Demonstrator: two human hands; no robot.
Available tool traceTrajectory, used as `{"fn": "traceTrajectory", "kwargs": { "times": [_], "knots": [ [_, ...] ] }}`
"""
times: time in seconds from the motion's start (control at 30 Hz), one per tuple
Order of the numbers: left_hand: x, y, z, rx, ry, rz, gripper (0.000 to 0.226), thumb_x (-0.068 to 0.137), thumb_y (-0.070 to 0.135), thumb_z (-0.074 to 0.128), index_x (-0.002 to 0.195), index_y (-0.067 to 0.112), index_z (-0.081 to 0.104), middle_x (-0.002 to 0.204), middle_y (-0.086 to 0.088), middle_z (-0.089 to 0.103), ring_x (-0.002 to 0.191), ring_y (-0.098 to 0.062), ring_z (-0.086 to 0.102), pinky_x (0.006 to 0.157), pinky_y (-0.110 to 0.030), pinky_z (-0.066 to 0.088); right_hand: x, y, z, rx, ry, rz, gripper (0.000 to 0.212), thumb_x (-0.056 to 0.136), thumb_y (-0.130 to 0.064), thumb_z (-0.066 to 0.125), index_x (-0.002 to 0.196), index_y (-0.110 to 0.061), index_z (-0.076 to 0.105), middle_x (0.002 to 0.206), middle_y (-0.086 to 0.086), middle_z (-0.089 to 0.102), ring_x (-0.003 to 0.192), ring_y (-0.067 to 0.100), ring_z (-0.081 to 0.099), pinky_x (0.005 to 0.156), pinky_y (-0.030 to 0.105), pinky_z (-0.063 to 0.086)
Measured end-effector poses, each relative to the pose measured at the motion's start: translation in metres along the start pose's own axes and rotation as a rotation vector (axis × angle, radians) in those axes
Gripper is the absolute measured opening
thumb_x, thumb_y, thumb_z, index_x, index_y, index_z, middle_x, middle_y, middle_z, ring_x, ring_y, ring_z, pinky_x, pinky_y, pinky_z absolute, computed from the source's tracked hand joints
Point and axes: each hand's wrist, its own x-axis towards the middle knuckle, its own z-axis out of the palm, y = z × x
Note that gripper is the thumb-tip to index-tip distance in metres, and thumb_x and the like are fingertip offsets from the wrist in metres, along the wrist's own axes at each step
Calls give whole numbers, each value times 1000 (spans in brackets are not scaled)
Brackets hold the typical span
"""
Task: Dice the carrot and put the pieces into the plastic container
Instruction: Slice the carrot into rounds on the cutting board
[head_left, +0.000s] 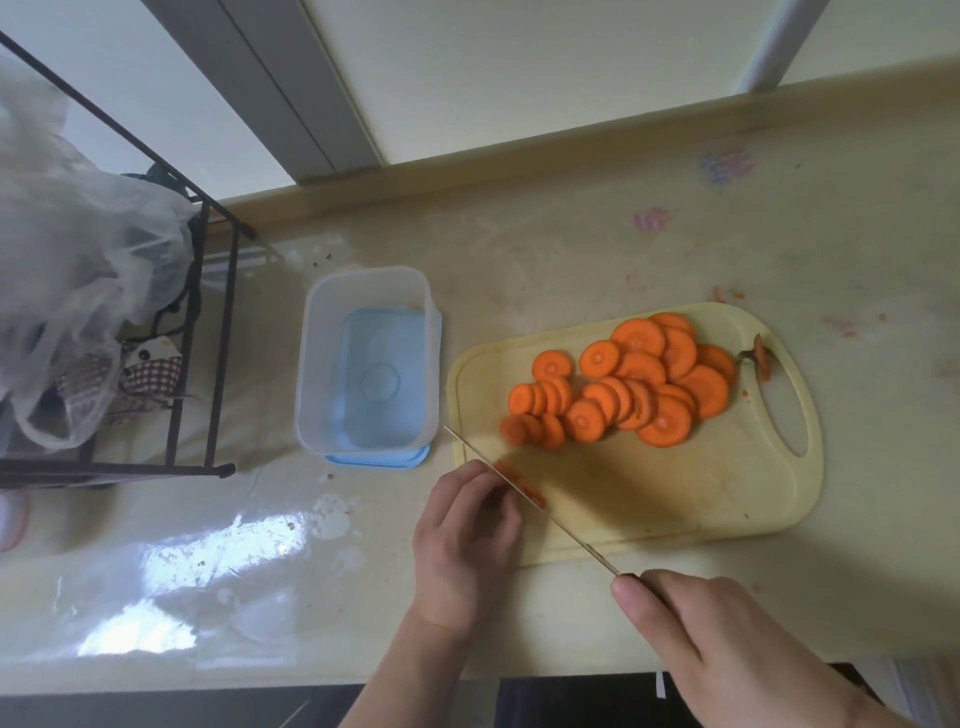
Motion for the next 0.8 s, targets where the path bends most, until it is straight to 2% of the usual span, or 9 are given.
{"fn": "traceTrajectory", "kwargs": {
  "times": [0.1,0.3,0.4,0.5,0.57,0.67,0.8],
  "knots": [
    [0,0,0,-6,0,-6,16,81,4,77,96,5,77,105,0,72,91,-17,70,80,-31,58,2,1,3,-11,24,0,61,71,-73,10,63,-21,41,56,-2,52,61,10,50,62,24,38],
    [2,-1,-1,-22,-13,13,13,89,13,69,98,7,77,109,2,72,97,-15,70,85,-29,58,24,-6,11,49,42,-62,60,77,-72,14,61,-21,39,57,2,45,58,14,47,61,28,38],
    [1,-1,-1,-27,-12,7,14,88,13,70,97,6,77,108,1,72,95,-15,70,86,-27,57,12,1,5,31,21,-21,67,74,-76,11,66,-18,46,61,4,51,62,13,50,66,29,42],
    [0,-2,1,-35,-2,5,14,88,13,70,96,4,77,108,2,71,97,-11,68,89,-22,54,-5,4,-1,-36,25,88,81,65,-80,0,75,-22,55,65,-2,56,66,3,51,74,19,41],
    [1,-4,1,-29,0,7,14,88,12,70,96,4,77,107,2,71,97,-9,68,90,-20,53,0,5,5,-1,20,66,84,62,-86,-2,70,-22,52,64,-8,59,65,4,53,71,21,41],
    [0,-4,0,-24,-26,19,14,89,13,70,96,4,78,105,-1,71,94,-13,68,88,-22,54,23,4,20,41,34,-25,72,74,-75,9,68,-16,49,61,4,52,62,13,52,67,30,42],
    [-1,-3,2,-12,-3,18,14,87,15,72,95,5,77,105,0,69,89,-15,69,83,-26,57,43,-9,15,114,51,-5,59,82,-66,19,60,-16,41,49,3,40,50,12,42,53,25,33]
  ]
}}
